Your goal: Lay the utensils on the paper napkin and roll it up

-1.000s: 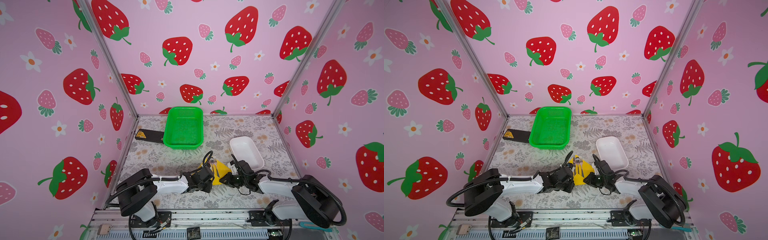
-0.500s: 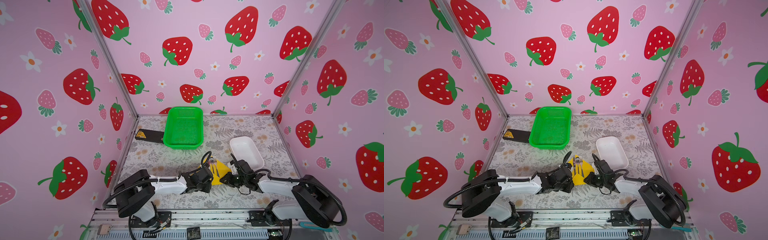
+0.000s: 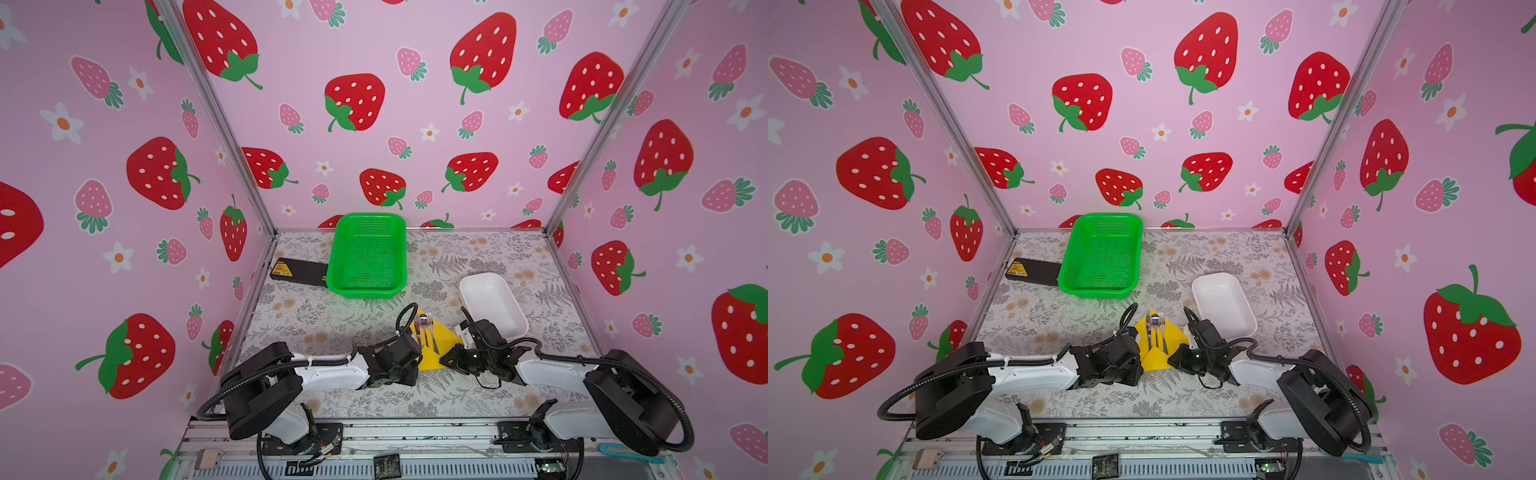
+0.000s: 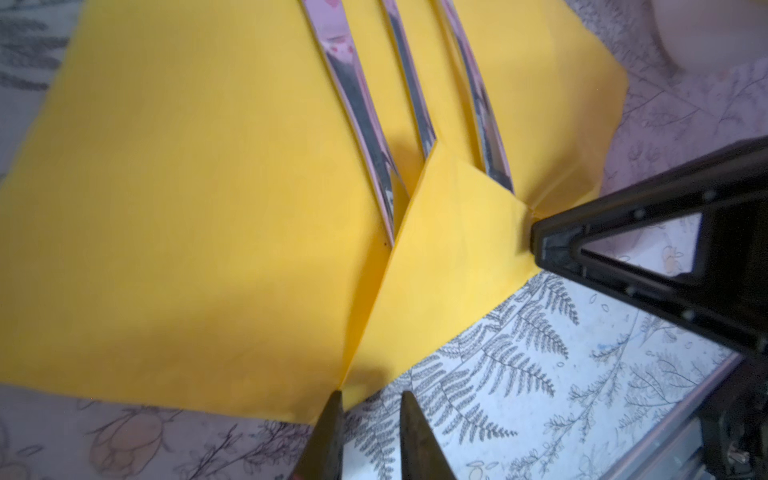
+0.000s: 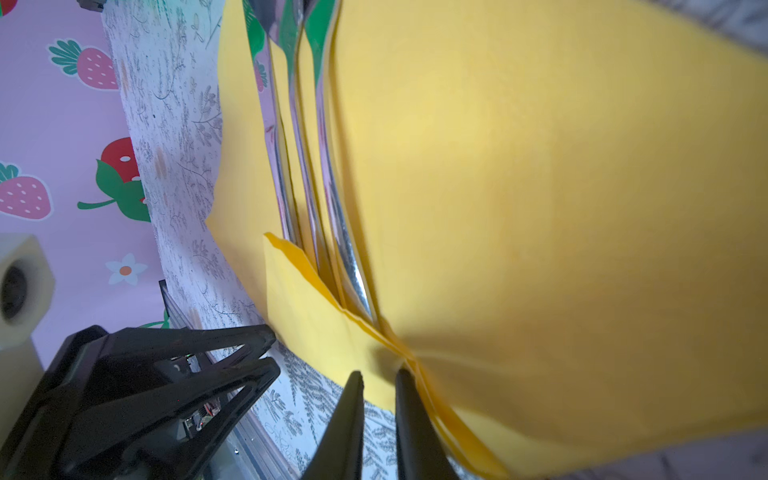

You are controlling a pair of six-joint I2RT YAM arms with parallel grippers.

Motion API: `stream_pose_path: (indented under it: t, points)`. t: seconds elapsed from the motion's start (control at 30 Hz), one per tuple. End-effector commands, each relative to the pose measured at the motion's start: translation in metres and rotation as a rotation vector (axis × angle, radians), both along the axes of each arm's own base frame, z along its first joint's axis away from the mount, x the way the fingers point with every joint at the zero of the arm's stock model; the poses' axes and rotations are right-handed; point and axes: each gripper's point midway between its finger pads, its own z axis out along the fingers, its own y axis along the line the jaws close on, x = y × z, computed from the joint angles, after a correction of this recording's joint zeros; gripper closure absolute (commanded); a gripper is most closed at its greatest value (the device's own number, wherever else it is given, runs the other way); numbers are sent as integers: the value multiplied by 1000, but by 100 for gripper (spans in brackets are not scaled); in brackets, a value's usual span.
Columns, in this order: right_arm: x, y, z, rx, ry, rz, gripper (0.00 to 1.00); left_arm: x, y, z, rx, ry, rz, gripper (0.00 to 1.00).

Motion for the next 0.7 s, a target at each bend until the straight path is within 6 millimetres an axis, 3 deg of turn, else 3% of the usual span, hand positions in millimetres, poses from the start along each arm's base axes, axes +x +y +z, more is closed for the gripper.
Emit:
stream_pose_path:
  t: [0.0, 0.1, 0.23, 0.4, 0.67]
  points:
    - [6, 0, 3, -11, -4, -18, 82, 4, -3, 22, -42, -43, -11, 71]
    - [7, 0, 4, -10, -9, -22, 82, 9, -19, 40, -133, -77, -29, 71]
    - [8, 1, 6, -6, -14, -23, 82, 14, -40, 47, -154, -63, -74, 76]
    - [8, 1, 6, -5, -11, -24, 82, 25, -55, 35, -119, -37, -62, 83]
    - [7, 3, 11, 9, -25, -7, 81, 33, -43, 8, -35, -5, 2, 86]
